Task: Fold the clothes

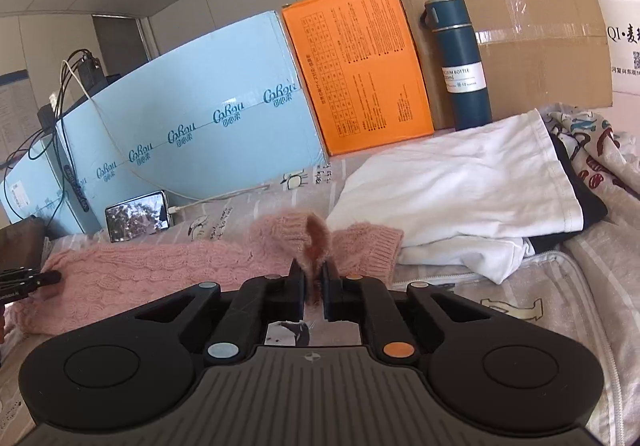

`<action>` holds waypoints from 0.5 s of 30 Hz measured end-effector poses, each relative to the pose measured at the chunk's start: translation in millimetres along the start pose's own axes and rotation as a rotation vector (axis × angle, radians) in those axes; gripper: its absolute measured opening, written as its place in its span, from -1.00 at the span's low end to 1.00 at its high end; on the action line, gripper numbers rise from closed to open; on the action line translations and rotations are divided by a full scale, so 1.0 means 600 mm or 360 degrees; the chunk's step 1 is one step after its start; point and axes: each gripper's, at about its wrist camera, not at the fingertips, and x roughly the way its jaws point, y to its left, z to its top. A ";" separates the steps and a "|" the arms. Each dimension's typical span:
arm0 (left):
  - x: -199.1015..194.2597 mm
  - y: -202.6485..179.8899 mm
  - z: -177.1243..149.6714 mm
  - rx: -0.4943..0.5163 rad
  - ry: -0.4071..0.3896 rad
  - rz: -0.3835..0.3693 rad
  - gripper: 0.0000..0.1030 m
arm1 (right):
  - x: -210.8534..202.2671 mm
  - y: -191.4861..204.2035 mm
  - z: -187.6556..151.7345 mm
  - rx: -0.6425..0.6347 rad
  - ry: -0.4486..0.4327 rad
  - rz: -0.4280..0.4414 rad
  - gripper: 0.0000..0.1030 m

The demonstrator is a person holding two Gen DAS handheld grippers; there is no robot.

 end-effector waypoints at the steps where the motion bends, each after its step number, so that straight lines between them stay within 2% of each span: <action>1: -0.007 0.003 0.005 -0.0009 -0.0013 0.0005 -0.70 | -0.001 0.008 0.010 -0.0008 -0.0036 -0.0002 -0.86; 3: -0.011 0.013 0.015 -0.0030 -0.0007 0.0011 -0.70 | 0.007 0.012 0.035 0.0023 -0.0071 -0.0007 -0.86; 5: 0.006 0.019 0.017 -0.0042 0.0068 0.0007 -0.70 | 0.023 0.008 0.052 0.0065 -0.0069 -0.0045 -0.86; 9: 0.042 0.030 0.016 -0.0072 0.0199 -0.0001 -0.67 | 0.082 -0.035 0.053 0.0253 0.0094 -0.0172 -0.86; 12: 0.063 0.038 0.007 -0.0116 0.0234 -0.0004 -0.53 | 0.121 -0.064 0.036 0.0363 0.0230 -0.0272 -0.86; 13: 0.066 0.041 0.005 -0.0134 0.0232 -0.0001 -0.50 | 0.125 -0.068 0.031 0.0371 0.0233 -0.0294 -0.85; 15: 0.063 0.044 0.003 -0.0167 0.0197 0.0044 -0.27 | 0.122 -0.070 0.027 0.0385 0.0208 -0.0284 -0.84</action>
